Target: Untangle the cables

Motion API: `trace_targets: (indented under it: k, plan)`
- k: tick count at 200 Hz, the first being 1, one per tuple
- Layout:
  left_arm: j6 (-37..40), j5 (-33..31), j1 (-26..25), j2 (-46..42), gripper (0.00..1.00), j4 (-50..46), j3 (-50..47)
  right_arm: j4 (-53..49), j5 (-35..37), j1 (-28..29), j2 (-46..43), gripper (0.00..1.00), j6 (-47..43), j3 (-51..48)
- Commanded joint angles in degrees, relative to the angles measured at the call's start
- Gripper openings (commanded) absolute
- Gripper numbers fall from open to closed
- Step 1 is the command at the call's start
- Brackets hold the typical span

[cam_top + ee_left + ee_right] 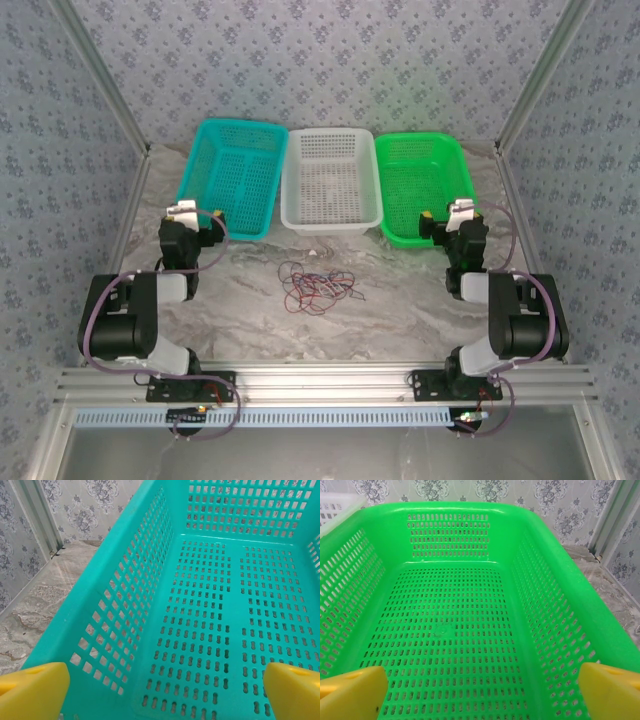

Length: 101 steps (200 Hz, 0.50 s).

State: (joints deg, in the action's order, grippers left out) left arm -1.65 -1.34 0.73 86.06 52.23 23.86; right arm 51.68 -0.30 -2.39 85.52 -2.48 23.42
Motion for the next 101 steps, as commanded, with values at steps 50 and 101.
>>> trace_targets:
  k: [50, 101]
  plan:
    - [0.7, -0.9, -0.2, -0.6, 0.99, -11.4, 2.5, -10.7, -2.2, -0.4, -1.4, 1.00, 1.0, 0.6]
    - [-9.4, -7.3, -2.3, -12.7, 0.96, -43.9, 14.1, -36.4, -5.9, 0.0, -11.6, 0.98, 4.2, 8.8]
